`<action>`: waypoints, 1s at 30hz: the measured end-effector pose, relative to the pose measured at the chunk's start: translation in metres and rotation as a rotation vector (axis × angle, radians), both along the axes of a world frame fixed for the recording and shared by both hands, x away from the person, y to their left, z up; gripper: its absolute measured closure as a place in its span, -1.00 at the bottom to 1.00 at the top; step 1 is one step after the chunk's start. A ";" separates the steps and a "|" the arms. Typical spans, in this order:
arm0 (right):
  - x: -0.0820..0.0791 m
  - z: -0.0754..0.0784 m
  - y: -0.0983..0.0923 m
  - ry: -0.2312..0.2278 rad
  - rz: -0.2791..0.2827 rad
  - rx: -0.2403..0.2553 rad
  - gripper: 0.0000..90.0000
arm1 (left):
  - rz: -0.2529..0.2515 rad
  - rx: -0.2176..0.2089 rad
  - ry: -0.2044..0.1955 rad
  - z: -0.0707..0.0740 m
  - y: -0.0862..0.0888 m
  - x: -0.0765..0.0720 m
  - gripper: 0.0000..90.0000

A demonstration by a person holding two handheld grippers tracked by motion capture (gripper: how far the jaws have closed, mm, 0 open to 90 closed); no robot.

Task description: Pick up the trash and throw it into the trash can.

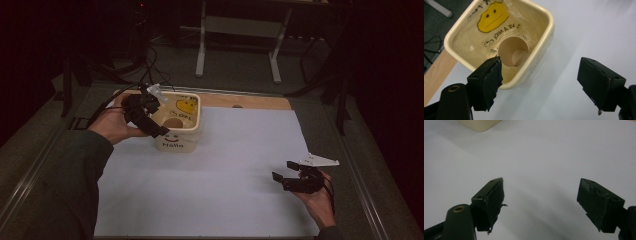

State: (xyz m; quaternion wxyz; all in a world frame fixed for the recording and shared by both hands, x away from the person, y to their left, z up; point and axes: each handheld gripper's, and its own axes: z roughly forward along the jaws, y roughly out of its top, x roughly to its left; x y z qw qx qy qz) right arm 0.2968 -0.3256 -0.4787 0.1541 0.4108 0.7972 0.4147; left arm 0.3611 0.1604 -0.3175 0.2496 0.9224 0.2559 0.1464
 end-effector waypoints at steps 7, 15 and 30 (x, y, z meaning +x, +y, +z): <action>-0.001 0.000 0.000 -0.002 -0.001 0.004 -0.53 | -0.017 -0.056 -0.044 -0.012 0.006 -0.018 -0.47; -0.001 0.000 0.001 0.004 0.005 -0.002 -0.53 | -0.019 -0.121 -0.066 -0.030 0.014 -0.036 -0.40; -0.001 0.000 0.001 0.002 0.007 -0.002 -0.52 | 0.021 -0.229 -0.084 -0.082 0.030 -0.065 -0.38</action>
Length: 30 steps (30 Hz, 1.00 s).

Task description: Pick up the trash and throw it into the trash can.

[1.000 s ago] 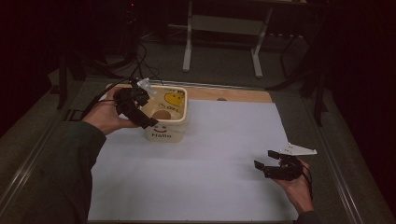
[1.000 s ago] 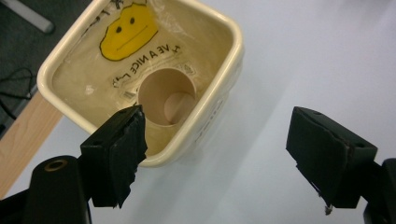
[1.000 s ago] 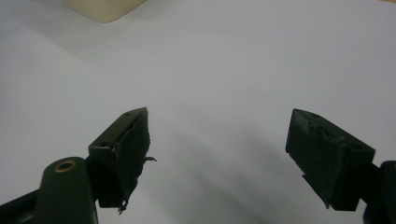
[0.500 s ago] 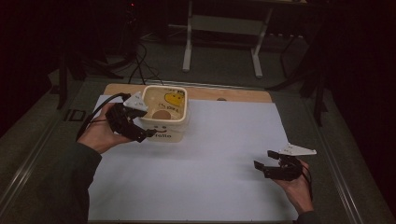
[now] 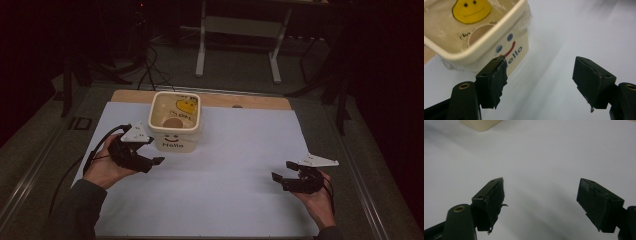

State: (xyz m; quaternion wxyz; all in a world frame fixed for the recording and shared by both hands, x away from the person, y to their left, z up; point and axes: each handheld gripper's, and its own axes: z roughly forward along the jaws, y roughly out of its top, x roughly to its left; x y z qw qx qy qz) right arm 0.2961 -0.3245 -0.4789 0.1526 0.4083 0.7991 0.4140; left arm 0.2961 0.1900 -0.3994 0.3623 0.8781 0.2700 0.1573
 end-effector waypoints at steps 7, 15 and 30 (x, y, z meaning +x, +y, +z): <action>0.000 0.000 0.001 -0.001 0.003 -0.002 -0.52 | 0.049 -0.066 -0.032 -0.025 0.013 -0.018 -0.38; 0.000 0.000 0.001 -0.007 0.008 0.000 -0.52 | 0.074 -0.116 -0.034 -0.044 0.018 -0.032 -0.39; -0.002 0.001 0.002 -0.012 0.018 0.001 -0.52 | 0.102 -0.134 -0.012 -0.057 0.030 -0.037 -0.39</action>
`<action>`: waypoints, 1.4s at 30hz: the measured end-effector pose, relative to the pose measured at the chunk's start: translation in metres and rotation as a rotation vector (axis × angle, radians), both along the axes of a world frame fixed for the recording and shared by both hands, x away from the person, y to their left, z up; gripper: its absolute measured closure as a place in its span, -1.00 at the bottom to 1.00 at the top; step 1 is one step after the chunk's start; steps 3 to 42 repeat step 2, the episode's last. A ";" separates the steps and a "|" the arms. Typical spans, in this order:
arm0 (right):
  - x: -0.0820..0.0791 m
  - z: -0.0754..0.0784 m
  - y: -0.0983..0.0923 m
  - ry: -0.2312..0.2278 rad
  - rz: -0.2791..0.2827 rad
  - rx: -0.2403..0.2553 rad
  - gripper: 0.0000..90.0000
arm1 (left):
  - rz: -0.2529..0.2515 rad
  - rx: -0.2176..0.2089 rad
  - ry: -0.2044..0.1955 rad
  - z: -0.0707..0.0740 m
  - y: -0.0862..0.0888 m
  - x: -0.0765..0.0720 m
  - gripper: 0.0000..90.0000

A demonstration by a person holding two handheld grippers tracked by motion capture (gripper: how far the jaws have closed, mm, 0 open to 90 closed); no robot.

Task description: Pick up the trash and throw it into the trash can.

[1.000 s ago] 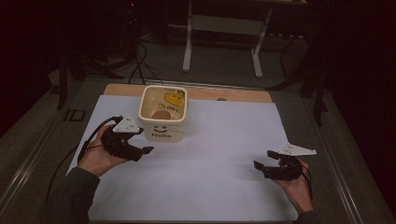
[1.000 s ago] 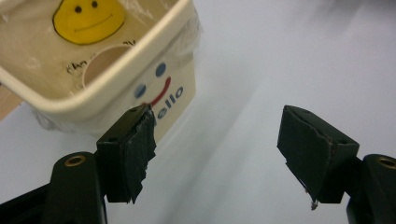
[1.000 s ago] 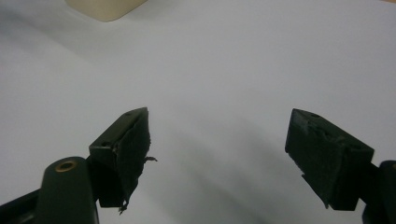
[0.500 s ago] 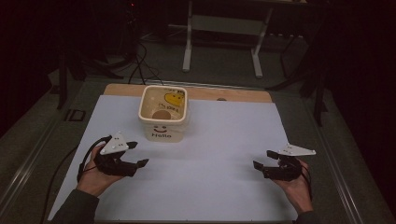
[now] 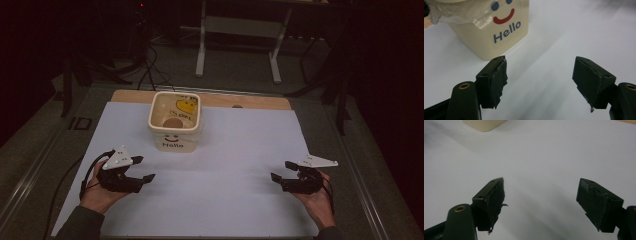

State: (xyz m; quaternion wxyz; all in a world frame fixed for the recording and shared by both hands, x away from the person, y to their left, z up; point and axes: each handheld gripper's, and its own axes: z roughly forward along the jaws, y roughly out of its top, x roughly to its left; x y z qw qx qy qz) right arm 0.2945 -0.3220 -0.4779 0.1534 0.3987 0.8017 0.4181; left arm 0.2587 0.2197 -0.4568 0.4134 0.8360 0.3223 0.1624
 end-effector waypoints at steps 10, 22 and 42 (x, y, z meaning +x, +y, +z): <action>0.000 0.000 0.000 -0.002 0.000 0.000 -0.52 | 0.002 0.002 -0.002 0.000 0.000 0.000 -0.40; 0.000 0.000 0.000 -0.002 0.000 0.000 -0.52 | 0.002 0.002 -0.002 0.000 0.000 0.000 -0.40; 0.000 0.000 0.000 -0.002 0.000 0.000 -0.52 | 0.002 0.002 -0.002 0.000 0.000 0.000 -0.40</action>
